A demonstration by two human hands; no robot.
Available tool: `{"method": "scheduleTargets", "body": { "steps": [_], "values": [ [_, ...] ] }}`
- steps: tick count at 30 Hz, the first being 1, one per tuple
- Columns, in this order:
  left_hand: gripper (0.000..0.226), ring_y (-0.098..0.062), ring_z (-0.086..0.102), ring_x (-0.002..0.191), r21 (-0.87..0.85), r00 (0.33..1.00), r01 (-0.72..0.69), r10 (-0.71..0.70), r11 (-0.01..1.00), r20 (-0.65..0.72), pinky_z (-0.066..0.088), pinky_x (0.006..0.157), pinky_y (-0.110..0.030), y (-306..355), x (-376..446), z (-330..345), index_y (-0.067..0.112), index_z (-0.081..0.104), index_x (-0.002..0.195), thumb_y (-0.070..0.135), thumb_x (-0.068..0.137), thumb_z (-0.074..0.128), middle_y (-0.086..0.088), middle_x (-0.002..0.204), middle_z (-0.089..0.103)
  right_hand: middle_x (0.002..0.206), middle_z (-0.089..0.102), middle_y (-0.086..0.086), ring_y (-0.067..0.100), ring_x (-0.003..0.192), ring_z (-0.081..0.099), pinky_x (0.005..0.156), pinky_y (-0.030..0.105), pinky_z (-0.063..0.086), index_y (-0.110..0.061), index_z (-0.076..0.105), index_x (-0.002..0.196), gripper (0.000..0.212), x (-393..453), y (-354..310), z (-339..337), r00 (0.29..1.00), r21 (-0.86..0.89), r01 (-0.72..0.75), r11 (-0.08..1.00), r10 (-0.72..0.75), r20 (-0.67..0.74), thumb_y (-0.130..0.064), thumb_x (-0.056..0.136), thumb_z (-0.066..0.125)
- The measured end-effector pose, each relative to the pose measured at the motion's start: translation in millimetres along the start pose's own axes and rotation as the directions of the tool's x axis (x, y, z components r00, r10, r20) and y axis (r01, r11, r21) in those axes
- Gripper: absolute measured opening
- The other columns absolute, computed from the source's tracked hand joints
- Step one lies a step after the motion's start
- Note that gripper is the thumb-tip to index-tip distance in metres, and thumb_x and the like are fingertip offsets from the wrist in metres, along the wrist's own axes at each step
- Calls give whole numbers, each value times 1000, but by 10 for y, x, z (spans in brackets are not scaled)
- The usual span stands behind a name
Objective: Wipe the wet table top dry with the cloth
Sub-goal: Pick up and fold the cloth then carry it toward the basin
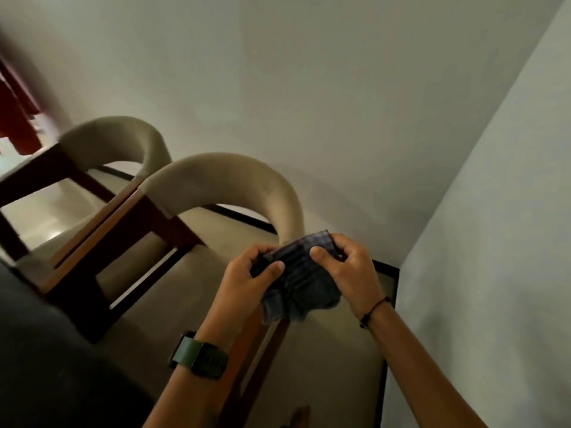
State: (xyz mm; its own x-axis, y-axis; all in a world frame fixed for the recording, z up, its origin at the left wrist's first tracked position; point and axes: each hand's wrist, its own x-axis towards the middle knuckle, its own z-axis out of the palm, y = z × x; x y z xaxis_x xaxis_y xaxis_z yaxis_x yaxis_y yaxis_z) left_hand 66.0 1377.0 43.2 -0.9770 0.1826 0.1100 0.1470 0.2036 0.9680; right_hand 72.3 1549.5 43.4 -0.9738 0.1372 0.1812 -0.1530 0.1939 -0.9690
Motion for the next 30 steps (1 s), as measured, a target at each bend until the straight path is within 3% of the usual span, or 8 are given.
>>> {"method": "scheduleTargets", "body": {
  "steps": [2,4,7,11,18,23,27,30],
  "values": [
    [22,-6,68,83,-268,995,93,-83,959,47,55,63,-19,-50,403,209,19,59,100,8,81,62,-1,94,69,85,72,-6,11,82,67,71,24,54,-26,67,86,12,343,113,-209,999,25,-25,999,26,-30,-14,86,66],
    [38,-23,68,94,-545,980,198,-168,815,106,58,76,-38,-98,867,425,7,56,112,11,75,62,-11,104,69,84,73,-7,11,81,68,69,24,55,-23,67,87,15,752,196,-415,997,95,-61,994,65,-38,-8,87,63],
    [43,-34,64,102,-691,974,223,-186,688,129,55,83,-46,-106,1544,666,0,56,116,14,75,59,-19,112,66,87,74,-2,16,84,69,67,27,56,-19,67,93,21,1394,219,-644,992,196,-122,973,127,-14,0,86,60],
    [34,-31,64,103,-716,978,208,-155,666,141,57,78,-42,-74,2312,839,10,64,109,19,76,61,-14,110,69,86,74,-3,15,81,70,64,26,56,-19,66,96,28,2231,210,-848,993,214,-120,969,114,41,6,85,58],
    [33,-14,69,90,-586,987,161,-132,794,92,56,66,-24,-45,3398,997,23,61,102,20,70,65,7,95,74,89,73,-7,13,84,69,64,24,55,-25,64,100,33,3432,492,-1044,984,245,-136,960,103,142,4,84,60],
    [33,-18,69,90,-555,968,79,-198,828,-157,57,65,-27,-252,4285,1074,18,62,103,16,70,65,2,94,74,103,70,0,19,93,67,70,30,56,-22,60,113,36,4523,864,-1045,936,219,-136,966,53,348,-1,84,63],
    [25,-16,70,84,-565,888,16,-272,825,-372,56,59,-27,-374,4840,1050,19,63,100,8,78,61,3,90,75,109,66,1,14,97,65,77,29,57,-23,57,116,42,5339,1065,-785,860,202,-117,972,-3,511,1,82,65],
    [32,-18,69,90,-551,822,-27,-294,834,-487,56,63,-28,-425,5112,894,21,62,103,20,71,64,2,97,73,106,67,0,13,93,66,74,25,56,-26,59,109,42,5860,1139,-420,812,228,-125,966,-33,583,5,81,64]
  ]
}}
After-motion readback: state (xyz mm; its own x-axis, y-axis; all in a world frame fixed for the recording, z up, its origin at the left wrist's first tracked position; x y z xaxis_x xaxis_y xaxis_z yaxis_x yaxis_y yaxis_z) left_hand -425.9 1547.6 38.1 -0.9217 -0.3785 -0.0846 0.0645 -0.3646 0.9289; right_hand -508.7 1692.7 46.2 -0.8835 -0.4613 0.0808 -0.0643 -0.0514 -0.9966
